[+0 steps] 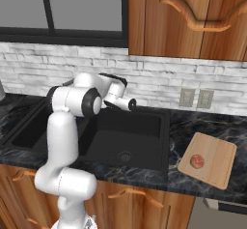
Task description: Pick the peach from the sink and place it on the cutting board to airdry. Then turn off the sink faucet.
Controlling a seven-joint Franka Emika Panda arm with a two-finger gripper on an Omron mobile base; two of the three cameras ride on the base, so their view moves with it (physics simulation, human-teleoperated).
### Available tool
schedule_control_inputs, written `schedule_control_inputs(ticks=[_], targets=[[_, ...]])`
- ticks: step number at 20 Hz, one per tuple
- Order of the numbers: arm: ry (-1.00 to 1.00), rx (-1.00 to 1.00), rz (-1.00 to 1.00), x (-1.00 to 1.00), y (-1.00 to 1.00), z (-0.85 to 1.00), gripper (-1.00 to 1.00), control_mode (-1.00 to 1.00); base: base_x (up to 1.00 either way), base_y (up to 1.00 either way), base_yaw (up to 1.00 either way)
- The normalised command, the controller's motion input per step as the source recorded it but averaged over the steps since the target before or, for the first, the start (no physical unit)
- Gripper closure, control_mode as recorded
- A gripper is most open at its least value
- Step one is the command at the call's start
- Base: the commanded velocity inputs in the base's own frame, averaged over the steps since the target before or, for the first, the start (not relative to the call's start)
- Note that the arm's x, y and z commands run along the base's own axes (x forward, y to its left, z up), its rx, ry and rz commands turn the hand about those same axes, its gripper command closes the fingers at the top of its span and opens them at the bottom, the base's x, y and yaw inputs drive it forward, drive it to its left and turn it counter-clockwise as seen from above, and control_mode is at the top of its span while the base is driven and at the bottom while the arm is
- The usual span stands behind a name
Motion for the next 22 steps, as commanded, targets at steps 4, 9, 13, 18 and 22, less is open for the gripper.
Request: schedule_control_inputs(ticks=[4,9,13,18,22], targets=[[0.00,0.00,0.02,0.46,0.07,-0.20,-1.00,-1.00,0.00,0.00,0.00],[0.00,0.00,0.01,0.42,0.00,-0.27,-1.00,-1.00,0.00,0.00,0.00],[0.00,0.00,0.01,0.43,0.04,-0.21,-1.00,-1.00,0.00,0.00,0.00],[0.00,0.00,0.02,0.43,0.08,-0.16,-1.00,-1.00,0.00,0.00,0.00],[0.00,0.00,0.02,0.43,0.08,-0.13,-1.00,-1.00,0.00,0.00,0.00]])
